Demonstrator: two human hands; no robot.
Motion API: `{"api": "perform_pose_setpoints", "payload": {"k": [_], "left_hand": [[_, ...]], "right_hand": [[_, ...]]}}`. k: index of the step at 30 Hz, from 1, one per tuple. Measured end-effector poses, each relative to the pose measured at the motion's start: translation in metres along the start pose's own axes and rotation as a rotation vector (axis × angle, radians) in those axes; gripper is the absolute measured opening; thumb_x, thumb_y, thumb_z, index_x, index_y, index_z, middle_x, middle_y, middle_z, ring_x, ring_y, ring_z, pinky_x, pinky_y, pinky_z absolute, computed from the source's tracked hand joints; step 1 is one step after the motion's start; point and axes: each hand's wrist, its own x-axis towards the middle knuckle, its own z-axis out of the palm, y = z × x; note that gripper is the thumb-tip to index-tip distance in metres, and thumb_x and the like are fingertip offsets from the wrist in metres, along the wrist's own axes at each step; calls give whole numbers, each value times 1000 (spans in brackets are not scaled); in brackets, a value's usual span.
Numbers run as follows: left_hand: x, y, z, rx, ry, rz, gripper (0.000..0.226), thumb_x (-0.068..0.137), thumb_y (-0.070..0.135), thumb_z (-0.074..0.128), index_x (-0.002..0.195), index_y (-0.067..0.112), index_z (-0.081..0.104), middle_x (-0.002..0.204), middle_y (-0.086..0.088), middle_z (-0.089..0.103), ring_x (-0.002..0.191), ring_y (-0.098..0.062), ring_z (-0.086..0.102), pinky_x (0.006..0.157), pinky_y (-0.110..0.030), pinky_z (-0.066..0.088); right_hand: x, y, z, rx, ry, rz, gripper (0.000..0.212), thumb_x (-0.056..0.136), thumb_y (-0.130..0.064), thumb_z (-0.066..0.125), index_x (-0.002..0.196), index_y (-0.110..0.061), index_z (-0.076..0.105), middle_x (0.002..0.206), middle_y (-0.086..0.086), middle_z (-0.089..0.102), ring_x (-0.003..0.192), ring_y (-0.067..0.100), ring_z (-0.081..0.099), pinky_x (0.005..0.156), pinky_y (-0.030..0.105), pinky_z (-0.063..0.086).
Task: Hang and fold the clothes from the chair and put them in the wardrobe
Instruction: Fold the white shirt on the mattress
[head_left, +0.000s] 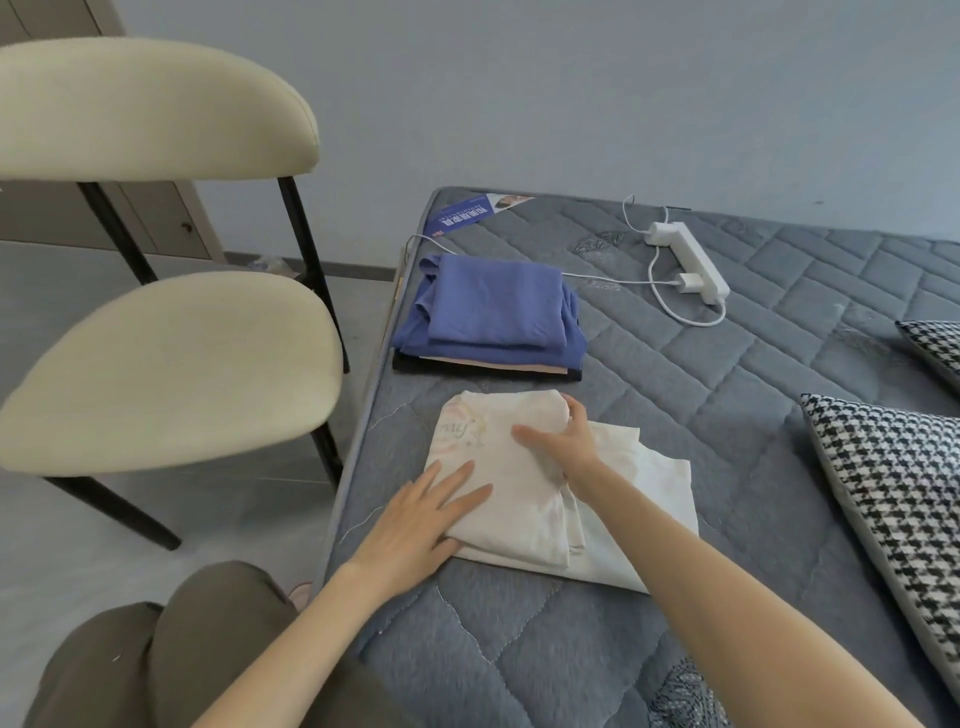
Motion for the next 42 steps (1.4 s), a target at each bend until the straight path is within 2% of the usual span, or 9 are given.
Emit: {"api": "perform_pose_setpoints", "payload": {"k": [6, 10, 17, 22, 26, 30, 33, 37, 42], "left_hand": [[-2, -5, 10, 259, 60, 83, 120, 61, -9, 74, 151, 39, 10, 156, 9, 27, 140, -23, 34, 102, -50, 43], [-7, -8, 4, 307, 135, 16, 121, 42, -12, 80, 146, 31, 35, 143, 2, 49, 127, -22, 52, 89, -49, 53], [-20, -20, 0, 306, 207, -72, 129, 42, -22, 67, 150, 34, 25, 153, -7, 33, 137, -29, 36, 96, -54, 46], [-17, -12, 4, 331, 143, 22, 115, 54, -6, 76, 150, 33, 25, 157, -4, 27, 141, -27, 31, 102, -58, 39], [-9, -11, 2, 319, 106, 7, 105, 58, 17, 83, 148, 30, 31, 154, -3, 33, 139, -26, 35, 104, -57, 38], [-5, -13, 4, 292, 81, -3, 108, 55, 17, 85, 148, 27, 31, 153, -5, 34, 137, -28, 39, 104, -54, 37], [-7, -11, 9, 177, 53, -15, 96, 74, 19, 73, 152, 28, 18, 159, -3, 18, 145, -26, 21, 112, -51, 29], [-6, -12, 7, -76, -14, -75, 70, 99, 23, 37, 146, 40, -12, 157, 11, -17, 144, -9, -19, 120, -39, -5], [-6, -10, 12, 80, -103, -88, 72, 77, 67, -1, 142, 44, -22, 152, 8, -29, 142, -14, -27, 118, -50, -11]], "right_hand": [[2, 4, 6, 9, -13, 9, 62, 90, -19, 64, 141, -28, 30, 129, 2, 48, 97, 15, 57, 68, 27, 50], [2, -7, 18, -12, -53, -97, 50, 96, -15, 53, 140, -27, 32, 124, 1, 50, 88, 5, 55, 64, 21, 48], [5, -26, 48, 30, -140, -212, 49, 95, -10, 53, 140, -24, 38, 134, 0, 48, 110, 12, 50, 76, 18, 45], [10, -11, 29, -71, -39, 37, 61, 97, -21, 54, 148, -26, 21, 133, 4, 46, 104, 20, 50, 84, 34, 47], [6, -4, 21, -94, 61, 158, 57, 89, -38, 63, 132, -18, 32, 124, 9, 53, 99, 25, 57, 75, 36, 51], [-4, 5, 28, -203, 0, 213, 60, 90, -49, 57, 128, -9, 32, 117, 2, 50, 105, 23, 54, 87, 39, 49], [-13, 3, 33, -222, 54, 78, 49, 94, -30, 58, 130, -8, 32, 113, 3, 47, 99, 18, 47, 84, 31, 41], [-14, 1, 32, -125, 129, -44, 38, 87, -12, 64, 119, -14, 44, 110, 0, 51, 96, 17, 51, 82, 29, 43], [-15, 12, 20, -229, 194, -41, 40, 80, 1, 65, 109, -19, 46, 117, 4, 54, 101, 18, 51, 93, 35, 46]]}}
